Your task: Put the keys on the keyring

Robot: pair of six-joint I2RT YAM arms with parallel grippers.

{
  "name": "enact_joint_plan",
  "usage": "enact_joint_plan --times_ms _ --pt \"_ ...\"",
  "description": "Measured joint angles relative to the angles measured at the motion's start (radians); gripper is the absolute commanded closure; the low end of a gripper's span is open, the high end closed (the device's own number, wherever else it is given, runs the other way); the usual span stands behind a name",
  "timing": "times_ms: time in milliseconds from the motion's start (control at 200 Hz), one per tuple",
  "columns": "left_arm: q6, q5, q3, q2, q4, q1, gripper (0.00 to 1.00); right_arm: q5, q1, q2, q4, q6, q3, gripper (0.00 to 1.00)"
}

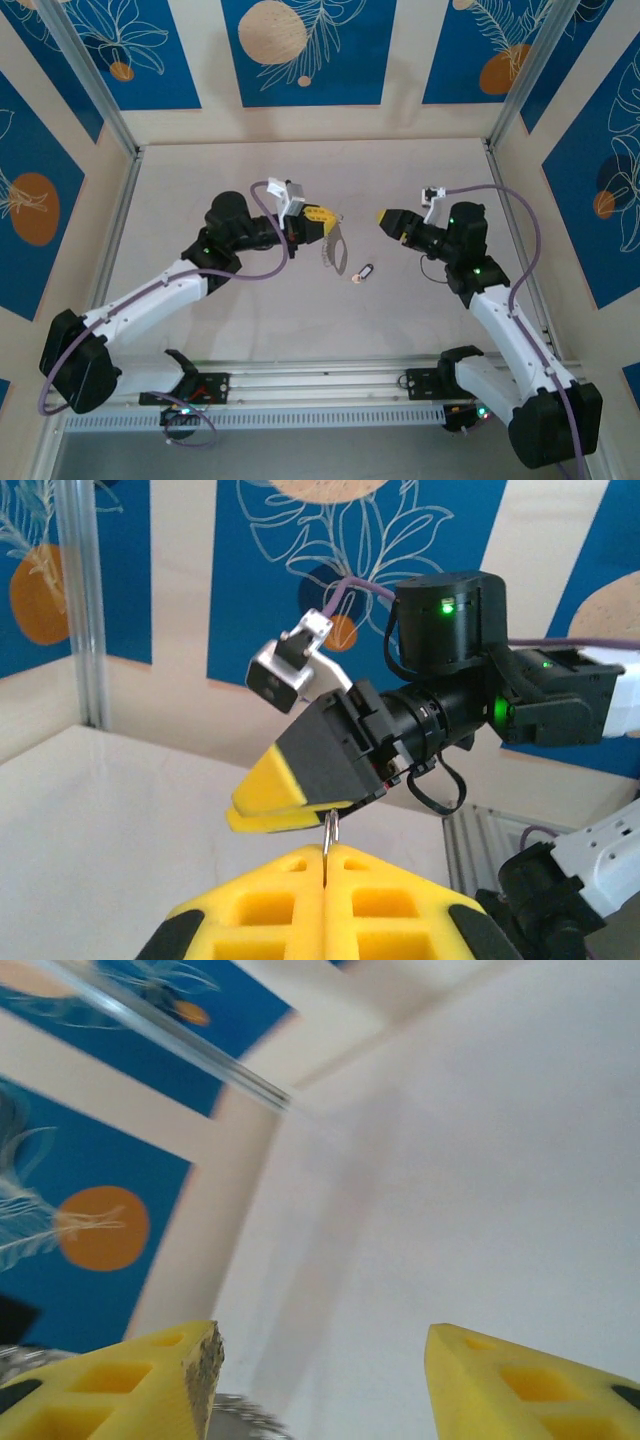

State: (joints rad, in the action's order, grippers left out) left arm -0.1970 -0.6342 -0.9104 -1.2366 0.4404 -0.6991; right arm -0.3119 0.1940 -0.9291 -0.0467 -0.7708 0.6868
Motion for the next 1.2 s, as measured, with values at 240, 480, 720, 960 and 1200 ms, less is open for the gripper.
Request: enact_joint_plan --times_ms 240,480,720,960,1200 --pt "0.023 0.072 0.080 0.022 -0.038 0.000 1.00 0.122 0.058 -0.136 -0.170 -0.011 -0.074 0.48" --pt "0.012 0.114 0.143 0.038 -0.037 0.006 1.00 0.253 0.219 -0.344 -0.195 -0.034 -0.108 0.54" --pt "-0.008 0.120 0.169 0.065 -0.030 0.018 1.00 0.322 0.301 -0.507 -0.177 -0.035 -0.064 0.59" --pt "-0.015 0.120 0.179 0.081 -0.020 0.031 1.00 0.335 0.311 -0.588 -0.137 -0.034 0.000 0.61" --pt "-0.032 0.119 0.187 0.082 -0.013 0.038 1.00 0.330 0.309 -0.679 -0.069 -0.026 0.073 0.66"
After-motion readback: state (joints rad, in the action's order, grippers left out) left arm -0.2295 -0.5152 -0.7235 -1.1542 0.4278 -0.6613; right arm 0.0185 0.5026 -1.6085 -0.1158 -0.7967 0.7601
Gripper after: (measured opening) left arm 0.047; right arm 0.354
